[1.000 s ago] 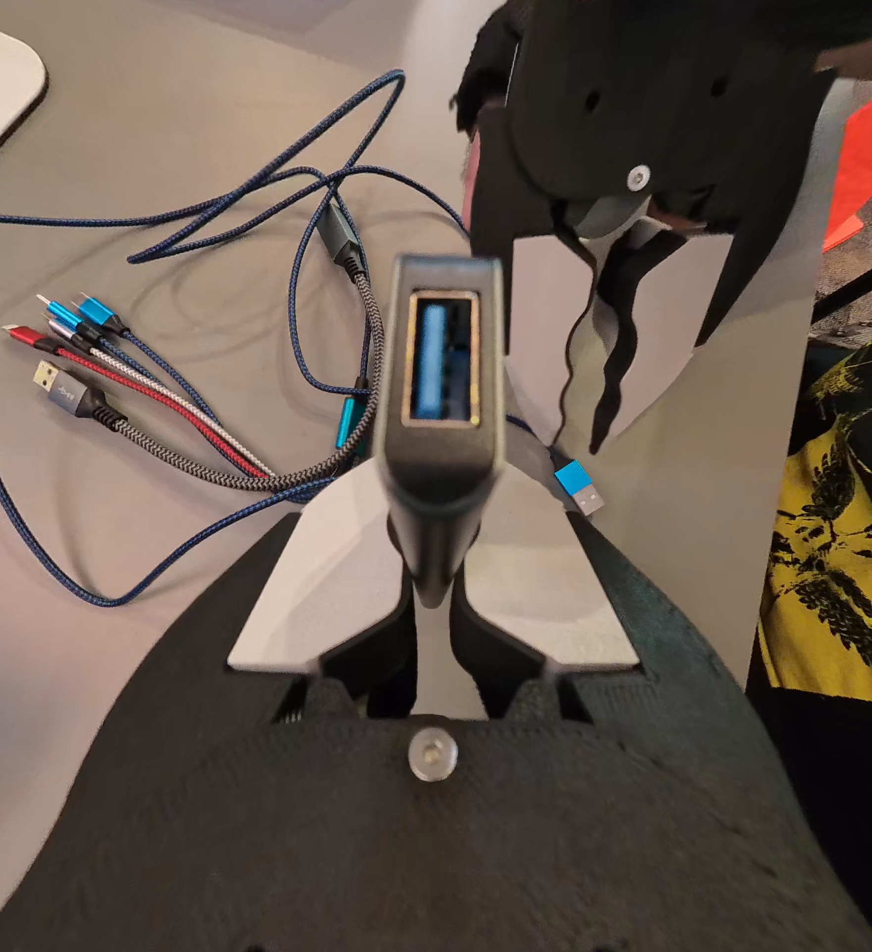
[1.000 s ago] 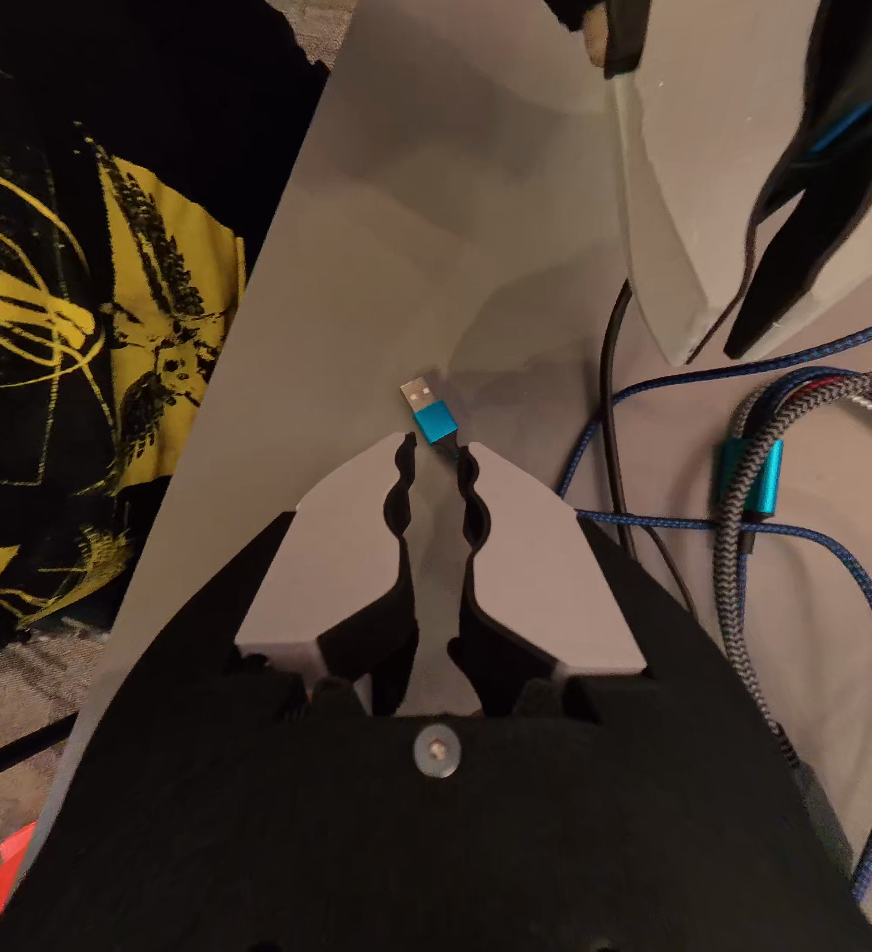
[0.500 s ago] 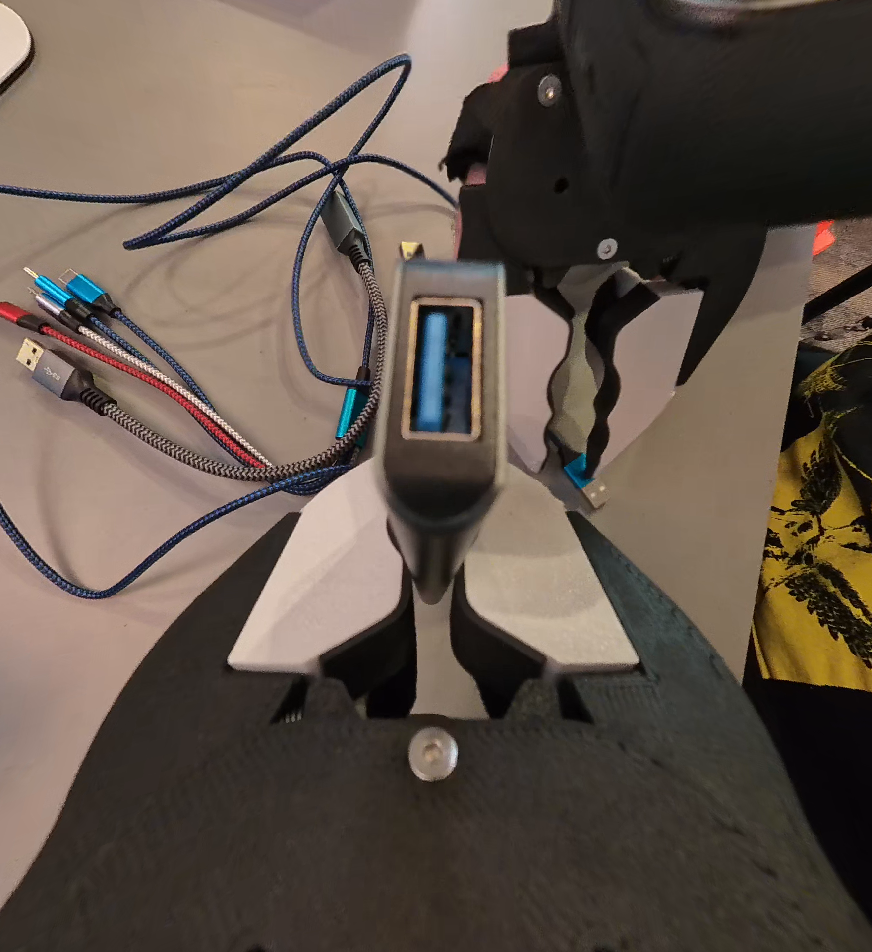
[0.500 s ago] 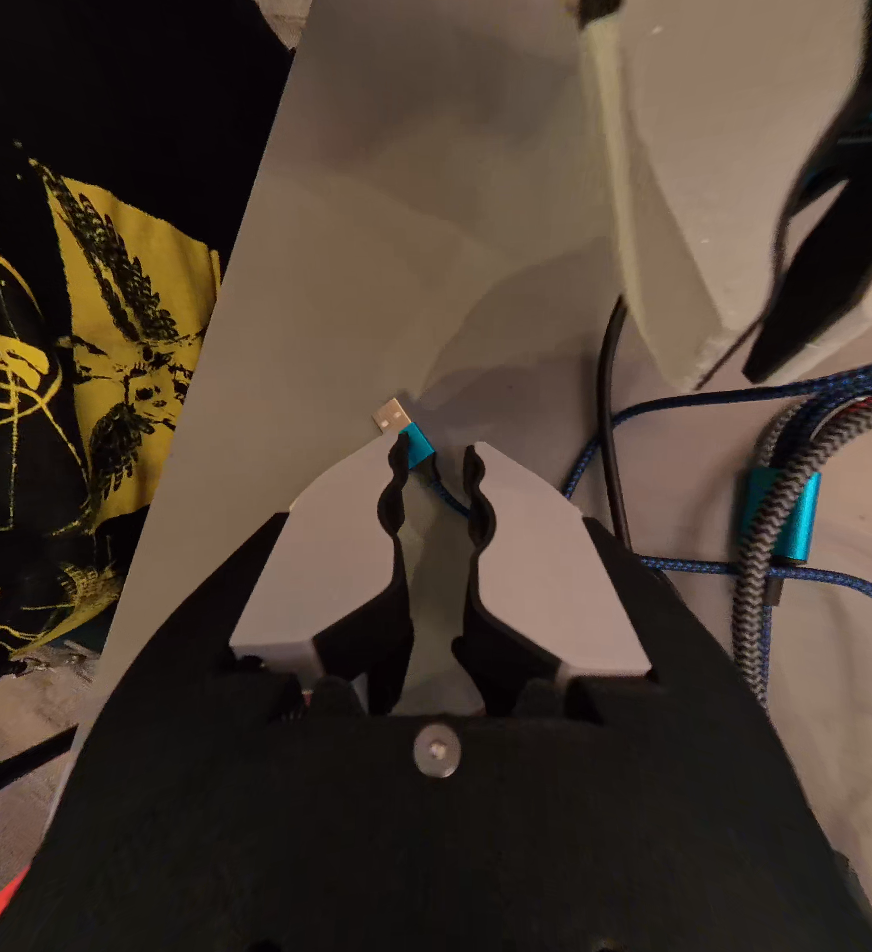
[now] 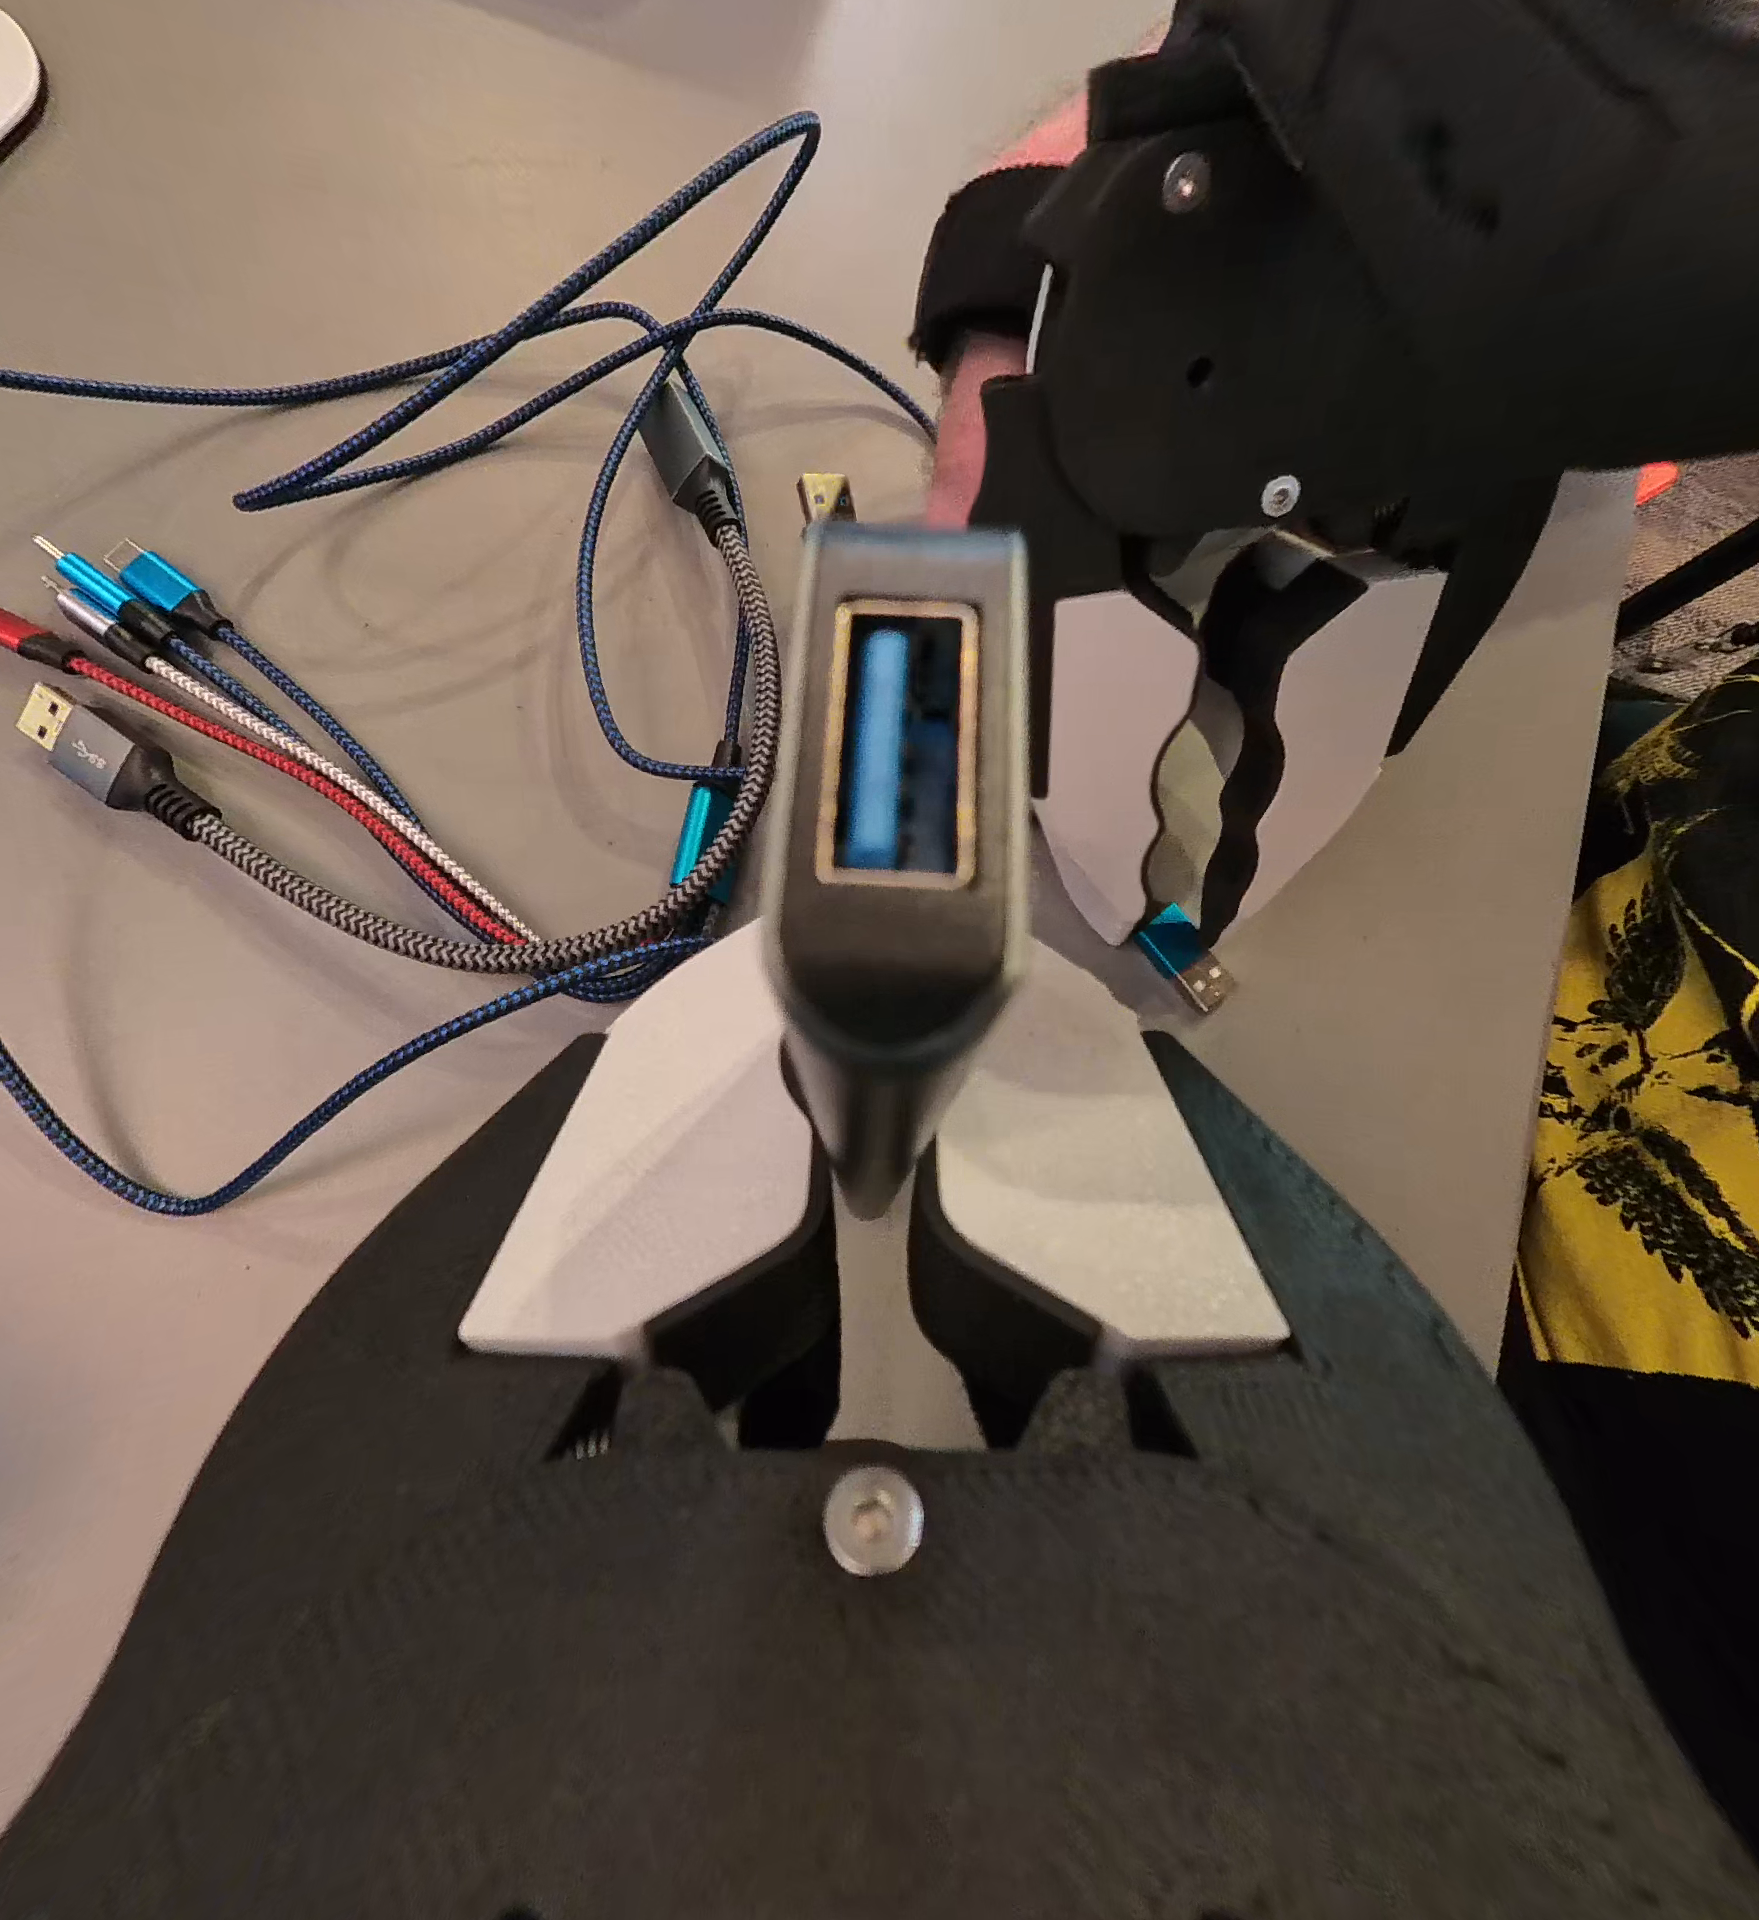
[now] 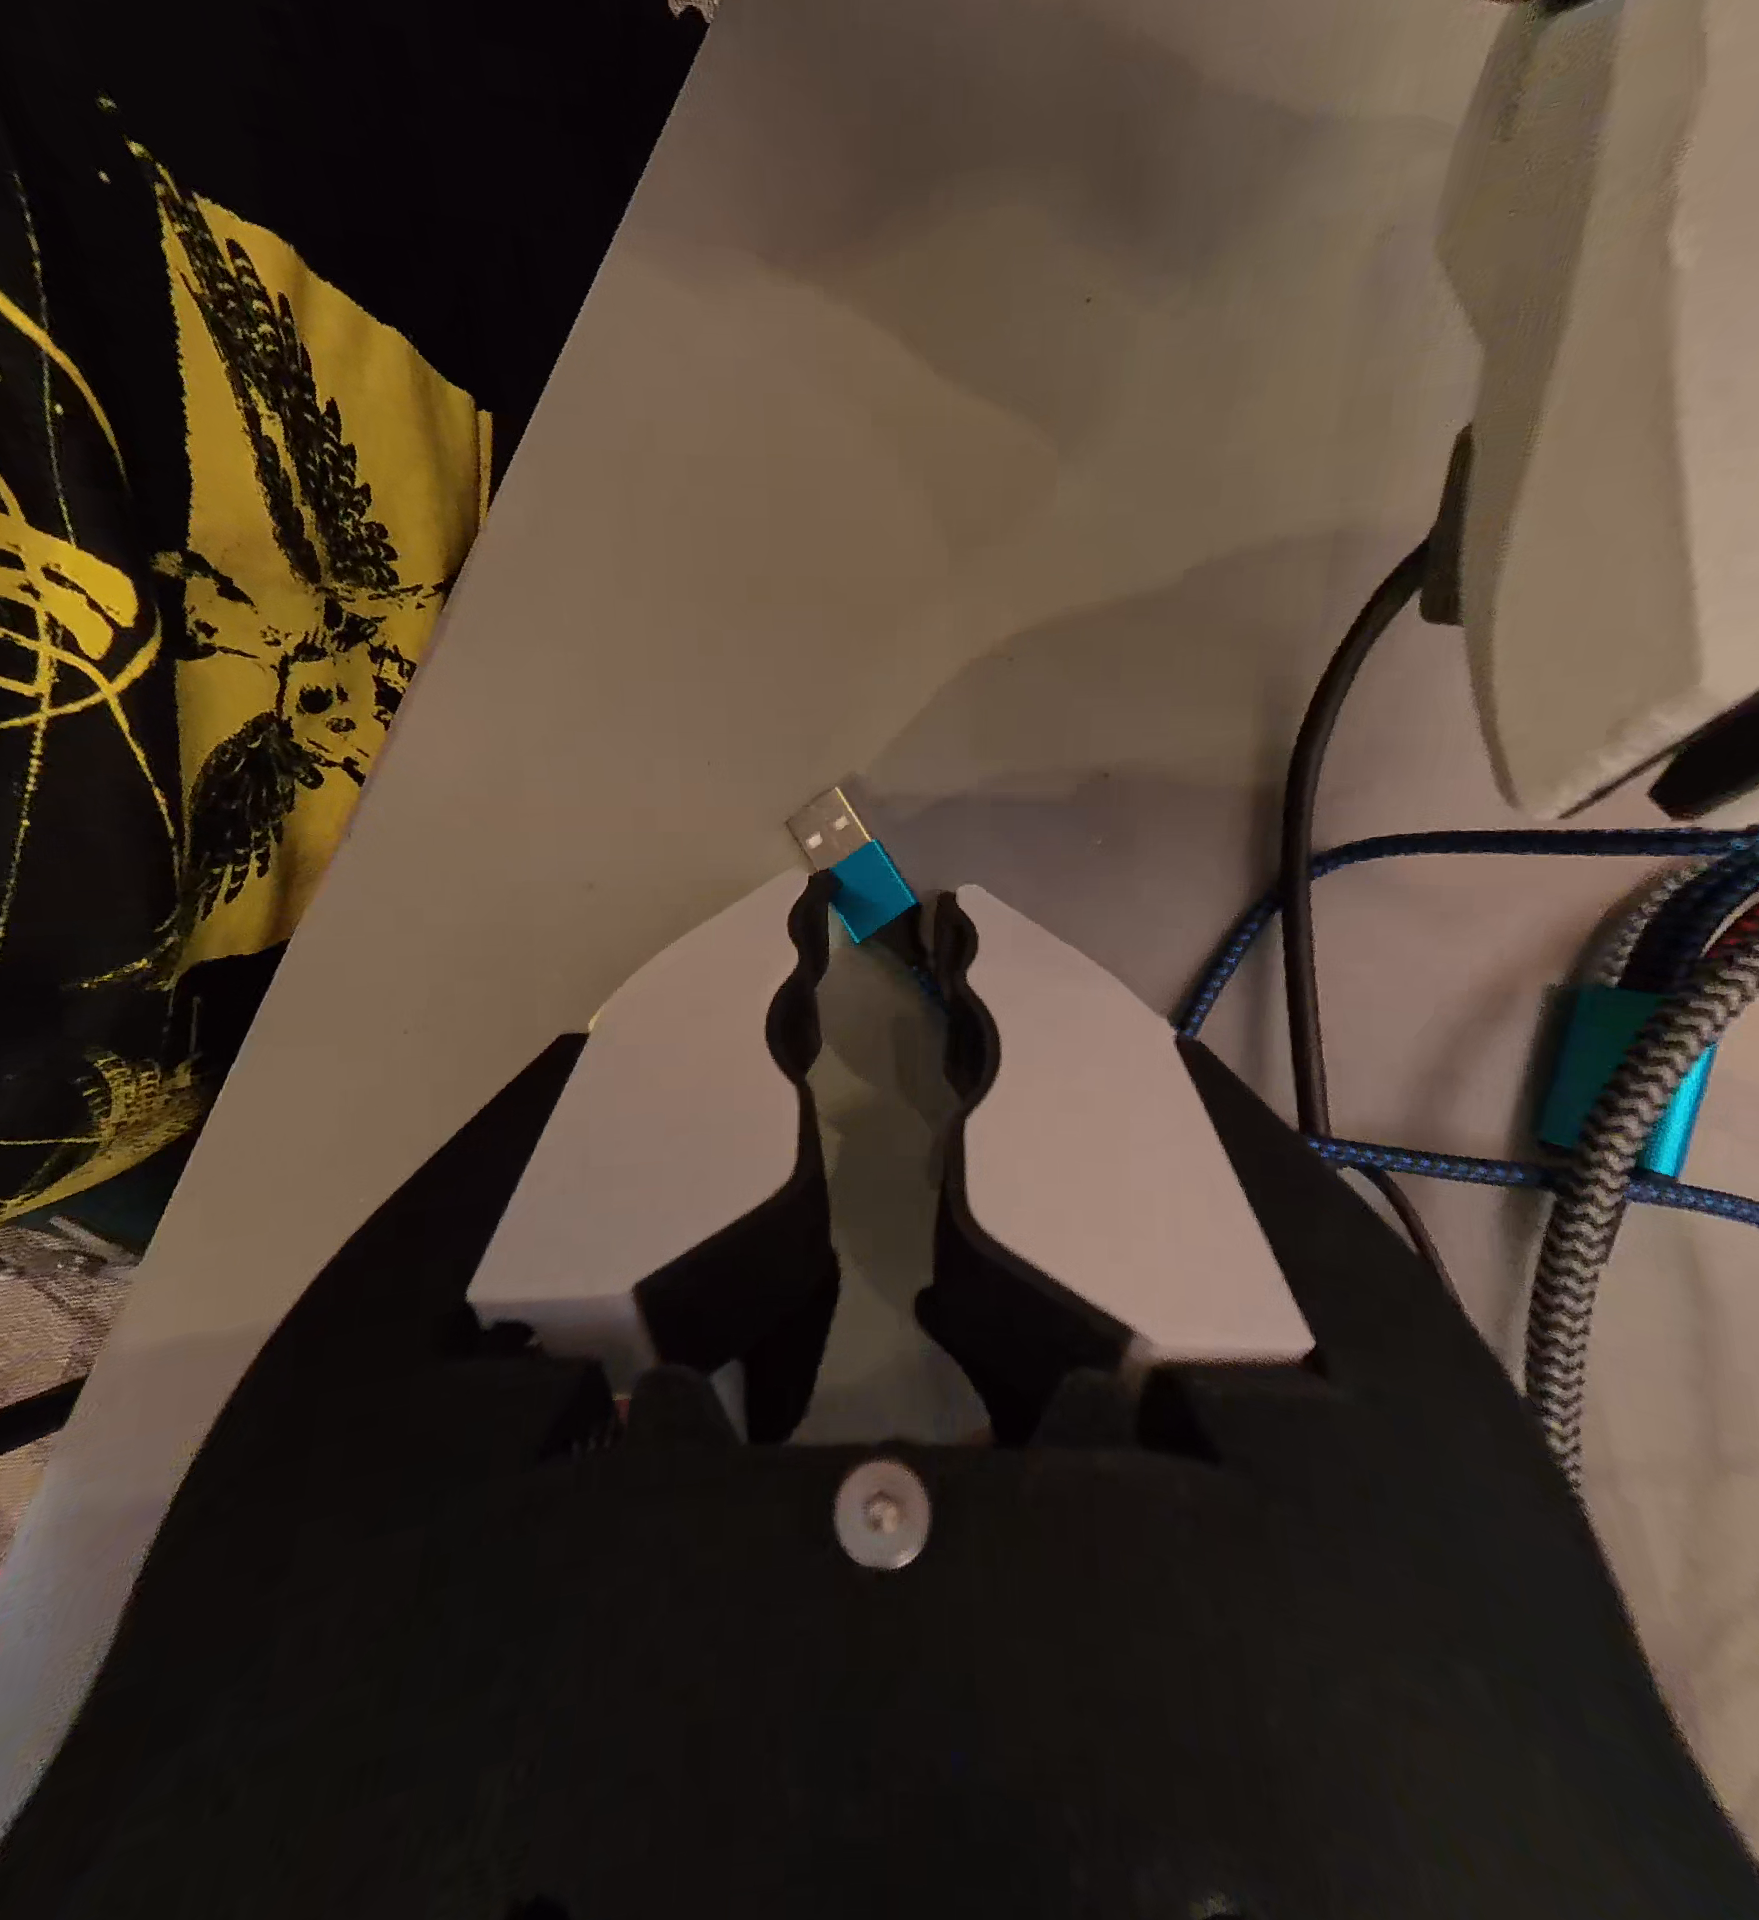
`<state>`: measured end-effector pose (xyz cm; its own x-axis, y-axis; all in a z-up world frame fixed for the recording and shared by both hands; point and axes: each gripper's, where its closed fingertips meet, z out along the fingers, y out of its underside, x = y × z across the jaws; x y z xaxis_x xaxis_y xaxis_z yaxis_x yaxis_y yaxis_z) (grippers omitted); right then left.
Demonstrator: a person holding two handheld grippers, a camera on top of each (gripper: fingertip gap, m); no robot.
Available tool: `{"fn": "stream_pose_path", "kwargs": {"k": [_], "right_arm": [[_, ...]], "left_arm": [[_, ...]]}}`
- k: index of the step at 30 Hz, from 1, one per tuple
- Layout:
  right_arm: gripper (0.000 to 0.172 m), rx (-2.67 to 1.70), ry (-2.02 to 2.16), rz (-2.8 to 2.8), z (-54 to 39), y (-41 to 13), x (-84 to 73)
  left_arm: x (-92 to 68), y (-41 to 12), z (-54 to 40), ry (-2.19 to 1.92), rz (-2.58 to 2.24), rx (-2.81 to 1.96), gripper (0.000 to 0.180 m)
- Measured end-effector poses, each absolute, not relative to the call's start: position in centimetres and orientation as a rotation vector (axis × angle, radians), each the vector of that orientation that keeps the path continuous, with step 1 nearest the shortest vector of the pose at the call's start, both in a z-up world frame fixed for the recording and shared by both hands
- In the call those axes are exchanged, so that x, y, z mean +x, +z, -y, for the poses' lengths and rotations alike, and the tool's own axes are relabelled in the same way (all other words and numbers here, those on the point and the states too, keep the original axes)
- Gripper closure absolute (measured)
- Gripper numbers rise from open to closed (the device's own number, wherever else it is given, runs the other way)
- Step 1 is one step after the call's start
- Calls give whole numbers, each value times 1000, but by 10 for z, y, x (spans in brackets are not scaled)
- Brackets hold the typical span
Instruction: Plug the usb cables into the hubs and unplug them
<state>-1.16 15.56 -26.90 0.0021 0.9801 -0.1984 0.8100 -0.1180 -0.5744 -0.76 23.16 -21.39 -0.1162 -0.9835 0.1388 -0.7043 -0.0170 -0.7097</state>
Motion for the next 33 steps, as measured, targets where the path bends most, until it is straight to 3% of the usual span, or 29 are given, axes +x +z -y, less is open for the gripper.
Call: {"fn": "stream_pose_path", "kwargs": {"k": [1, 18, 29, 30, 33], "right_arm": [[154, -1986, 830, 1852, -155, -269, -12], [160, -1896, 677, 1761, -159, -262, -3], [161, -1695, 317, 1479, -207, -153, 35], [172, -1678, 253, 1473, -213, -147, 38], [172, -1638, 126, 1484, -223, -137, 38]], "left_arm": [[-8, -214, -231, -924, -1861, -1753, 170], [-10, -210, -227, -954, -1870, -1749, 170], [0, -198, -207, -1338, -1782, -1882, 170], [2, -197, -205, -1359, -1774, -1885, 170], [9, -192, -199, -1431, -1754, -1880, 170]]}}
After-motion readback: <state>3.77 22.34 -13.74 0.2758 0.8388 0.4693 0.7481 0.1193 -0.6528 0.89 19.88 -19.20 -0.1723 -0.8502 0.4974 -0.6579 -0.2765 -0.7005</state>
